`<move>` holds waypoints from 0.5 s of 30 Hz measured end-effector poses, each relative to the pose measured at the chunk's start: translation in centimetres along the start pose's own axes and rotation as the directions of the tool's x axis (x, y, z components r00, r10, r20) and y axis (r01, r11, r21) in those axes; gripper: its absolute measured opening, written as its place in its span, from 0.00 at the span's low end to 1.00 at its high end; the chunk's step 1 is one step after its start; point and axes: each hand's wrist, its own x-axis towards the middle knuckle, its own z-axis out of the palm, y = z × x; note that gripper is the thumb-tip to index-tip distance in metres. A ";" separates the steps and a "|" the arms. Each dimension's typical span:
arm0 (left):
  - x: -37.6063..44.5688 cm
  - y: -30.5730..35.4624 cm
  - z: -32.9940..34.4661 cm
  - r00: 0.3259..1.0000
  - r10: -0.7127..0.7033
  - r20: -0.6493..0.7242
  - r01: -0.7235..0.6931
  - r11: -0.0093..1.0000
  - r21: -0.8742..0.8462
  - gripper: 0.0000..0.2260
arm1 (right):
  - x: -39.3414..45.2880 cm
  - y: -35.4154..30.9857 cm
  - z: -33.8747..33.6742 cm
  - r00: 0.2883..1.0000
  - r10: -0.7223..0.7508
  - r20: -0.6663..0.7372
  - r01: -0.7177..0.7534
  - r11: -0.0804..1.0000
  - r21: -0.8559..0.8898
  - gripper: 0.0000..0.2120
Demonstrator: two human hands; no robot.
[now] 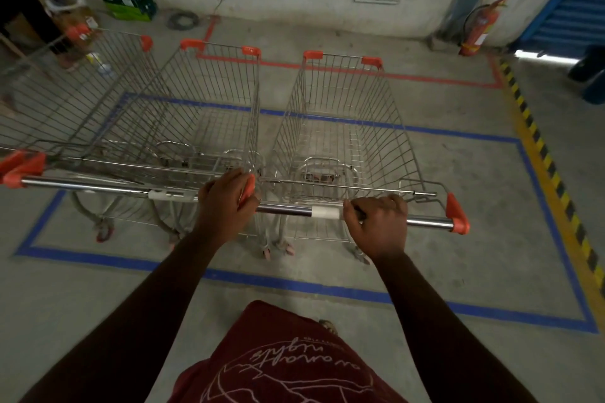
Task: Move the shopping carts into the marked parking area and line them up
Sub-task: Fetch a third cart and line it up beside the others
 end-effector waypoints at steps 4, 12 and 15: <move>-1.8 1.4 0.2 0.998 0.005 -0.056 -0.005 1.000 0.006 0.20 | -0.7 -0.6 -0.8 0.999 0.021 -0.047 -0.016 0.993 0.116 0.08; -5.0 6.4 0.6 0.987 0.142 -0.078 -0.148 0.985 -0.089 0.15 | 0.6 -4.2 -2.1 0.981 -0.194 0.014 0.165 0.868 0.468 0.12; -8.2 7.2 -0.9 0.989 0.038 -0.145 -0.062 0.985 -0.162 0.13 | -0.5 -5.9 -2.9 0.969 -0.247 0.030 0.188 0.804 0.564 0.10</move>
